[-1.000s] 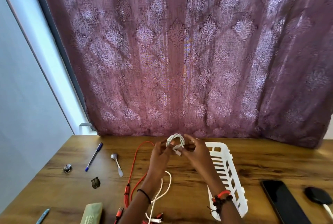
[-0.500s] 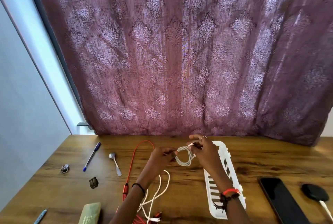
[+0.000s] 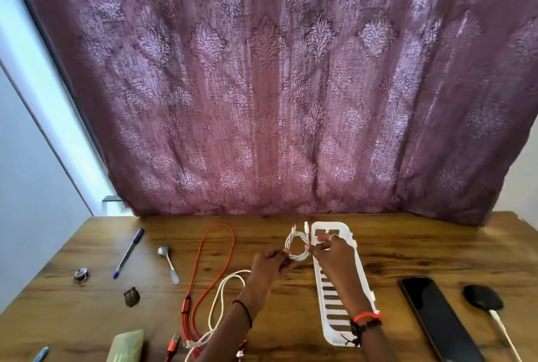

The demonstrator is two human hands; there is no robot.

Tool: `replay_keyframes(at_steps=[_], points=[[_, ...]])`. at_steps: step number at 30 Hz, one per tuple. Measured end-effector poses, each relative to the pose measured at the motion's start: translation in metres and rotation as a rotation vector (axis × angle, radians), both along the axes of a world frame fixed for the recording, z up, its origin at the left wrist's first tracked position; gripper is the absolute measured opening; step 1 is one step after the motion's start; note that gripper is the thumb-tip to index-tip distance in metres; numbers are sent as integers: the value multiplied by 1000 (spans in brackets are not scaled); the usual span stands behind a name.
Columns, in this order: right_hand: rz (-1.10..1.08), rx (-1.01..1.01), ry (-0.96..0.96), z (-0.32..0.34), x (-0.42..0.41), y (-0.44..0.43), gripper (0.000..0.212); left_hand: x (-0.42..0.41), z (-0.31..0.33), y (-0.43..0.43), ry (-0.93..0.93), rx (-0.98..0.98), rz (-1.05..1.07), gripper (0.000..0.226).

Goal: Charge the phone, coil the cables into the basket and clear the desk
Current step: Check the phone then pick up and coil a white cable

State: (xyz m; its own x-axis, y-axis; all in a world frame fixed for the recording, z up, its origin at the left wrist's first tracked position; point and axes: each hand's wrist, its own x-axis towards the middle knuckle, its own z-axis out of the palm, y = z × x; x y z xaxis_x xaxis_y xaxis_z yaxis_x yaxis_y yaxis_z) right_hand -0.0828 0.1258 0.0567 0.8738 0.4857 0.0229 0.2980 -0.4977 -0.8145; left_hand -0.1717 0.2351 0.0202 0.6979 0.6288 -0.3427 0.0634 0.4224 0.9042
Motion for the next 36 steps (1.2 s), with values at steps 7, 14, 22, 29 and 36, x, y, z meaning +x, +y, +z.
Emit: replay_keyframes(at_steps=[7, 14, 22, 29, 36], points=[[-62, -59, 42, -25, 26, -11, 18, 20, -11, -27, 103, 97, -140, 19], [-92, -186, -19, -42, 53, -4, 22, 25, -33, -51, 280, 292, -221, 25], [-40, -426, -206, -51, 71, 11, 35, 33, -41, -50, 320, 355, -265, 28], [28, -442, -180, -55, 77, 19, 38, 33, -44, -49, 315, 384, -287, 32], [-8, -348, -138, -43, 87, 13, 31, 30, -42, -49, 296, 357, -292, 32]])
